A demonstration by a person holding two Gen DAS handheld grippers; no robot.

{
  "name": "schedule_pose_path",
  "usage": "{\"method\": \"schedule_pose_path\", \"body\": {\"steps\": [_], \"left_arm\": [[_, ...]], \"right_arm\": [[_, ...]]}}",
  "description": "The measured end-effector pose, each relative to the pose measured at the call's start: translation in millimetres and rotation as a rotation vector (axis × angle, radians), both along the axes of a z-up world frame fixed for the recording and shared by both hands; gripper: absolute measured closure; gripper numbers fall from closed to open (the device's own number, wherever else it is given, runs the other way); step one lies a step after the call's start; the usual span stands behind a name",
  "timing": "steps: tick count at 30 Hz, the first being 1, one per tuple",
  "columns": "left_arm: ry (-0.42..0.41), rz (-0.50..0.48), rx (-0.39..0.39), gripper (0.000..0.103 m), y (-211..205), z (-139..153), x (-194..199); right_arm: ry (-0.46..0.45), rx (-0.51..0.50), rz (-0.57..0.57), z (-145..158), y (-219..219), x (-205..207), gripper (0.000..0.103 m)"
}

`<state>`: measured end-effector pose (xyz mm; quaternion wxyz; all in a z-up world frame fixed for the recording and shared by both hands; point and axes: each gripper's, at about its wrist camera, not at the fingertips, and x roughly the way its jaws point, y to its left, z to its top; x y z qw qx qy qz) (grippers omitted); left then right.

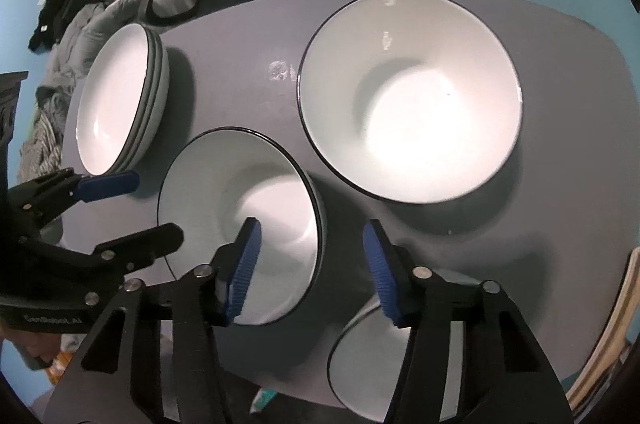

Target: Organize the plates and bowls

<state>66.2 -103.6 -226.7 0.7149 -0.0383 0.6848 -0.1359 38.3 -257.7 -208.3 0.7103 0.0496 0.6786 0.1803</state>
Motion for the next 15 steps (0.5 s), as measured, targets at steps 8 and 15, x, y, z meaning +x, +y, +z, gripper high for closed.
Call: {"method": "schedule_pose_path", "body": {"steps": [8,15], "left_arm": [[0.023,0.053,-0.015,0.025,-4,-17,0],[0.042,0.082,-0.021,0.043,-8,-25,-3]], "right_arm": [[0.019,-0.004,0.021,-14,3,6,0.068],[0.028,-0.012,0.054,-20,12,4,0.075]]}}
